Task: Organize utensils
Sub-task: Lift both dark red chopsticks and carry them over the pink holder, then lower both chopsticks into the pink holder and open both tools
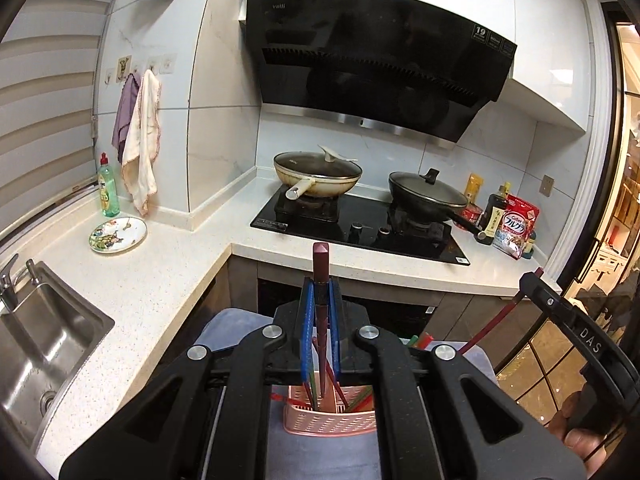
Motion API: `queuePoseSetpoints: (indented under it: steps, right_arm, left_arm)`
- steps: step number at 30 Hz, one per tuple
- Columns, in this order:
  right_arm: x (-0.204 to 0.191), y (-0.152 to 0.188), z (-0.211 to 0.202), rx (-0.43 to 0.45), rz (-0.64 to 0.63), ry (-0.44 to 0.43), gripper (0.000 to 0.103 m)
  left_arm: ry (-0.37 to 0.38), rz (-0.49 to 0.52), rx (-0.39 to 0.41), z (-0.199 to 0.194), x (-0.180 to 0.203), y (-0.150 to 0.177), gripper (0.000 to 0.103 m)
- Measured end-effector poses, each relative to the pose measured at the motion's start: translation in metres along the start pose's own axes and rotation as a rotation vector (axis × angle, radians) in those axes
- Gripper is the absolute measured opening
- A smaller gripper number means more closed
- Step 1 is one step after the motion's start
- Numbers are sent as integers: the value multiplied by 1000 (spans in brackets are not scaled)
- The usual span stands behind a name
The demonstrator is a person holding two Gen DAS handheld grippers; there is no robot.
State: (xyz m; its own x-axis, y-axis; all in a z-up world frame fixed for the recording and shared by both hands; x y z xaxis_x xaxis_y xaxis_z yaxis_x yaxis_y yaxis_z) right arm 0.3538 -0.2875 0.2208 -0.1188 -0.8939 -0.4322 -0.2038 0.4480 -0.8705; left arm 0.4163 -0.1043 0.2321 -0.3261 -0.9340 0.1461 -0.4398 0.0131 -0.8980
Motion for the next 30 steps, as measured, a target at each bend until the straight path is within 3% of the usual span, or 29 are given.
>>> queuePoseSetpoints:
  steps: [18,22,26,30]
  right_arm:
    - [34,75,66,-150,-28,64,7]
    - [34,84,64,-164,-21,71,16]
    - [30,85,52,-164,-26,63,24]
    - [21,86,34,-166,-46,48,29]
  left_arm:
    - [3,19,-121,60,-4,56,7]
    - [-33,38,-122,58,-3,61,8]
    - [-60,45,-118,48,-2,63,28]
    - [-78,70,-117,34,1,67,31]
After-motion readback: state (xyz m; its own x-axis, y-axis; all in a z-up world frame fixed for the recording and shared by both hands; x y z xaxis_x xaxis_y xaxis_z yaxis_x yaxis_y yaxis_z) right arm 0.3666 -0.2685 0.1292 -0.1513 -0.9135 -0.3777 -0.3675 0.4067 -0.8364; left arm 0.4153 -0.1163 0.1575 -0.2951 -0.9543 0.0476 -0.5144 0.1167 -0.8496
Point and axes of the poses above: each gripper's, at about its wrist camera, not at the fingertips, and z roughly the way its jaws point, x to its right, y to its underside, the point moved 8 cm from there along z, roughly the way its jaws point, and after that the axes turned 2 degrees about x, right-handed, at the moved point
